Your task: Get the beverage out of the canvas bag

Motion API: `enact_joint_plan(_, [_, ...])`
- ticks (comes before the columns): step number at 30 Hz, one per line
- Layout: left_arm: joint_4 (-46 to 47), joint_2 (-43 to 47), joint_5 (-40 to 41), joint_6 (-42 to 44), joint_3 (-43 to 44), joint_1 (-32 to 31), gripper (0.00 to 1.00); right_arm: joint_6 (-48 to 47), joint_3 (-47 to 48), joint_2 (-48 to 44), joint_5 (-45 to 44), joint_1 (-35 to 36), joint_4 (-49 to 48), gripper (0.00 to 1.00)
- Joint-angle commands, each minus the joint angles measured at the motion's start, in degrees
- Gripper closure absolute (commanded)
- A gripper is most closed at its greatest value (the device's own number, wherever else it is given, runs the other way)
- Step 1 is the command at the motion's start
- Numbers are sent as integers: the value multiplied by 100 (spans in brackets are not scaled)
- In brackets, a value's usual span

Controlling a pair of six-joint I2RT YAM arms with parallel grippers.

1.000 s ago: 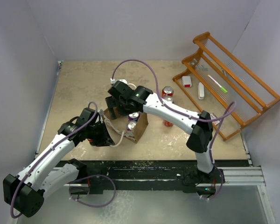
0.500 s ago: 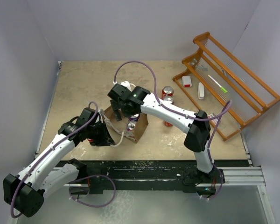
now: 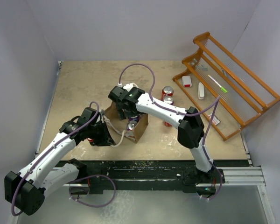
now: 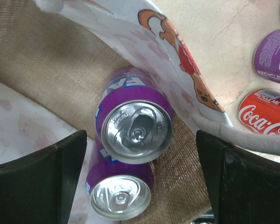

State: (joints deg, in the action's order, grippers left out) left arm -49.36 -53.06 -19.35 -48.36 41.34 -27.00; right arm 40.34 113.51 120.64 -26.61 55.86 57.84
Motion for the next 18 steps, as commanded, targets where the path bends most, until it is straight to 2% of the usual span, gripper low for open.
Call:
enact_joint_plan(1, [-47,18,-127,143,-38,21,100,312,-82,201,-285,-102,132,0])
enact_joint_plan(18, [-50,-185,-326,212,91,15,100,-63,-333,879,272,-136,-470,1])
